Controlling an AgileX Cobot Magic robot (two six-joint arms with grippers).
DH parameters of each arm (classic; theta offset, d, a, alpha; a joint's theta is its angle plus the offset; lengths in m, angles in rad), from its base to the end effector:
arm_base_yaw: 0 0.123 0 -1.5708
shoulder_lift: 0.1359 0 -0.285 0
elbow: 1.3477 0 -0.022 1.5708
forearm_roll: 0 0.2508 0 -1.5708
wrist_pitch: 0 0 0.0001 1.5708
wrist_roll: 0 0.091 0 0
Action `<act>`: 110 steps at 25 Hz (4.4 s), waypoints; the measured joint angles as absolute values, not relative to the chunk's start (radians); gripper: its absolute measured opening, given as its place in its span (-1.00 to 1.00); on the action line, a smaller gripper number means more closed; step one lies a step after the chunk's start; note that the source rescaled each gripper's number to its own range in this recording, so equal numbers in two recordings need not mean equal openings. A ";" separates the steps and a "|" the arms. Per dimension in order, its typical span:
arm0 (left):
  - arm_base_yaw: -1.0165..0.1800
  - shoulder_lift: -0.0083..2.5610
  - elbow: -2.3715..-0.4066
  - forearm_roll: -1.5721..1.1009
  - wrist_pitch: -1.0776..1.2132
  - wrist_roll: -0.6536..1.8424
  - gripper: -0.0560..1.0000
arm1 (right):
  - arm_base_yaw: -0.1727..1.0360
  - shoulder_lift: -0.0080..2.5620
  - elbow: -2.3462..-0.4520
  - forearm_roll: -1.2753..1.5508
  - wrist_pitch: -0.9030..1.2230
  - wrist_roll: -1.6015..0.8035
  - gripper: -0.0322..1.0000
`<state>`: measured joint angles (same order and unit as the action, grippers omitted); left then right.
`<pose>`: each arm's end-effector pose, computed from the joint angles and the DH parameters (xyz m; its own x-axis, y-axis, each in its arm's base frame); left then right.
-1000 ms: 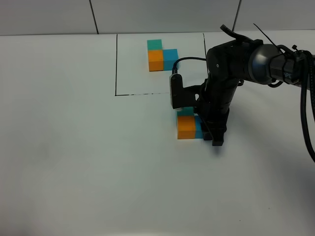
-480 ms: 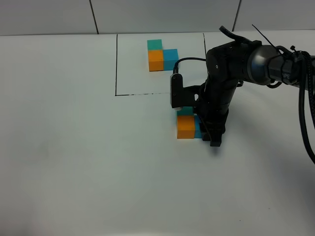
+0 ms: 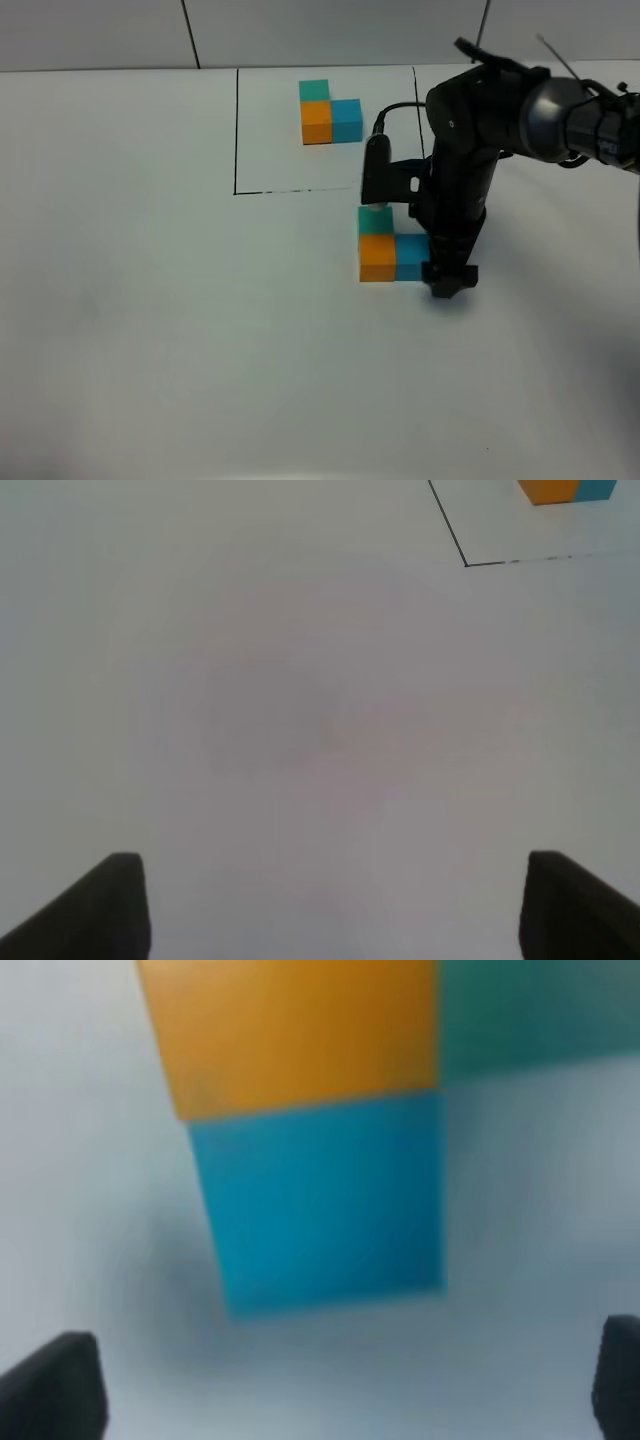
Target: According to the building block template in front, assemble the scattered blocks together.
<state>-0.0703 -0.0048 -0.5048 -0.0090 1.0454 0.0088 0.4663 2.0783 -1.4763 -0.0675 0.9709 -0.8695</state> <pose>-0.0056 -0.0003 0.2798 -0.4323 0.0347 -0.9011 0.0791 0.9969 0.0005 0.3666 0.1788 0.1562 -0.1975 -0.9803 -0.0093 -0.9750 0.1974 -0.1020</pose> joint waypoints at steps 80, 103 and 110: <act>-0.070 -0.005 -0.505 -0.009 1.045 0.010 0.39 | -0.015 0.052 -0.499 0.000 1.056 -0.043 0.42; -0.070 -0.005 -0.505 -0.009 1.045 0.010 0.39 | -0.015 0.052 -0.499 0.049 1.056 -0.043 0.42; -0.070 -0.005 -0.505 -0.009 1.045 0.010 0.39 | -0.015 0.052 -0.499 0.049 1.056 -0.043 0.42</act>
<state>-0.0703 -0.0048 -0.5048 -0.0090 1.0454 0.0096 -0.0154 0.0519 -0.4993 0.0493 1.0561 -0.0425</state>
